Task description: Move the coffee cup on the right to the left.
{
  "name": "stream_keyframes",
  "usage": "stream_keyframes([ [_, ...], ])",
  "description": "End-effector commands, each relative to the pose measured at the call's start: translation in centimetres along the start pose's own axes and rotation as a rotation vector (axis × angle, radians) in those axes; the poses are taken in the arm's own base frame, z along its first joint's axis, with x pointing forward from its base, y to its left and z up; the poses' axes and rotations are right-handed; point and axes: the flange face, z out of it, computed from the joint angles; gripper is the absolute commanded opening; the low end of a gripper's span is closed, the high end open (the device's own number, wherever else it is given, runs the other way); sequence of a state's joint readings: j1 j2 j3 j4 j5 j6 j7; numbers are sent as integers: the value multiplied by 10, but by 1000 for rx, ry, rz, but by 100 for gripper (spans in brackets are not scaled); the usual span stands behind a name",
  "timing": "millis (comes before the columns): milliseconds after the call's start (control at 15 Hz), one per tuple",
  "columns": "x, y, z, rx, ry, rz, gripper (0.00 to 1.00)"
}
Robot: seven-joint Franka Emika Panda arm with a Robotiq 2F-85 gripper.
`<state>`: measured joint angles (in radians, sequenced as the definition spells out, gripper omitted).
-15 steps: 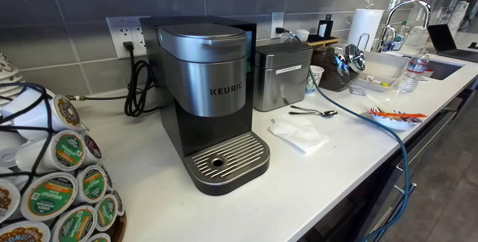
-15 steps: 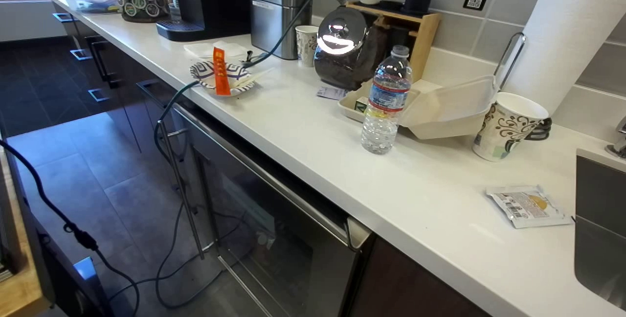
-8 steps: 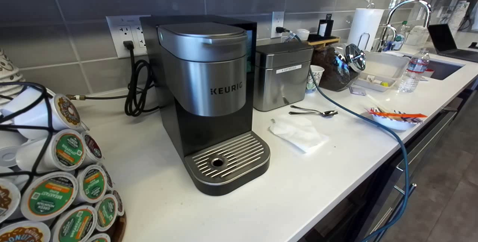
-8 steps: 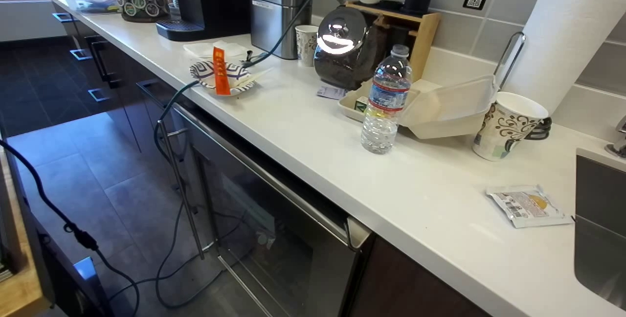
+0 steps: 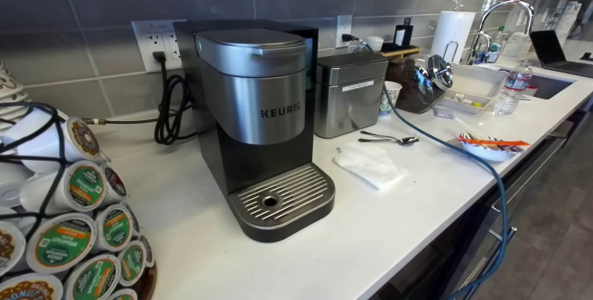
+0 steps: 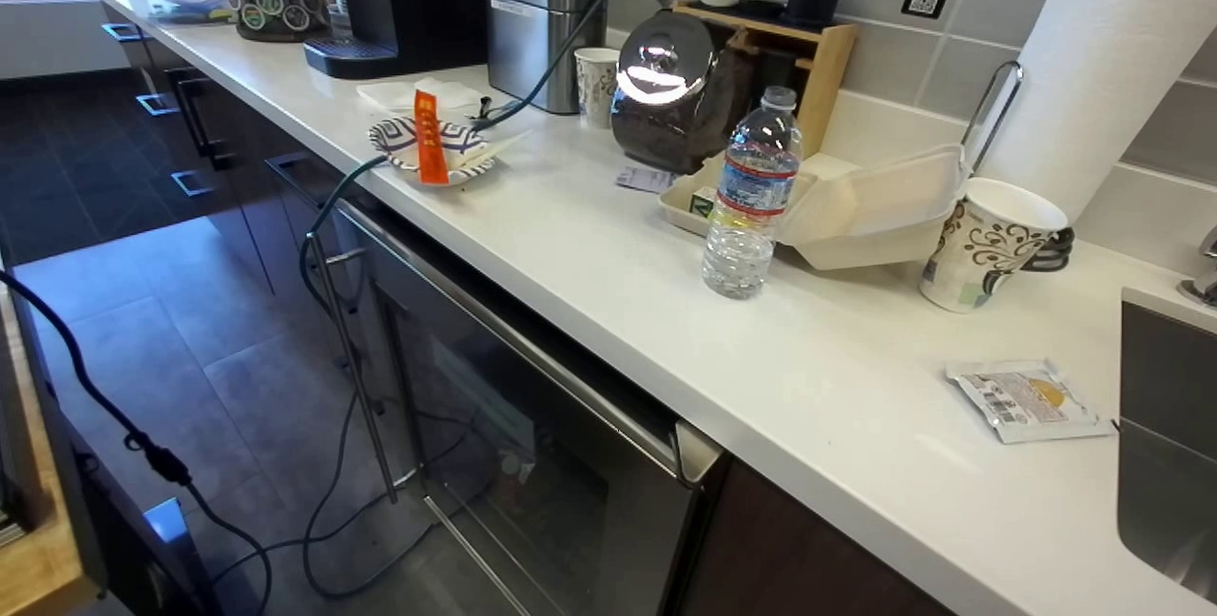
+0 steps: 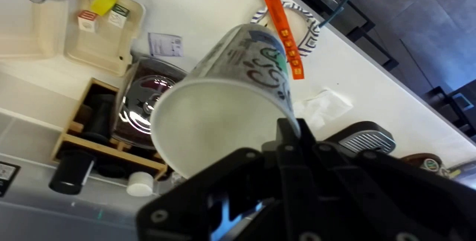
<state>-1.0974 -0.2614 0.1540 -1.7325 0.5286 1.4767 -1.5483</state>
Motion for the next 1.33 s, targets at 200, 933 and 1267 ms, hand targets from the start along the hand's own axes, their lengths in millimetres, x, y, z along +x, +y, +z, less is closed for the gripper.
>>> stream_keyframes([
  [200, 30, -117, 58, 99, 92, -212, 1],
  [933, 163, -252, 281, -42, -56, -630, 1],
  [1267, 188, -310, 406, -47, -132, -687, 1],
])
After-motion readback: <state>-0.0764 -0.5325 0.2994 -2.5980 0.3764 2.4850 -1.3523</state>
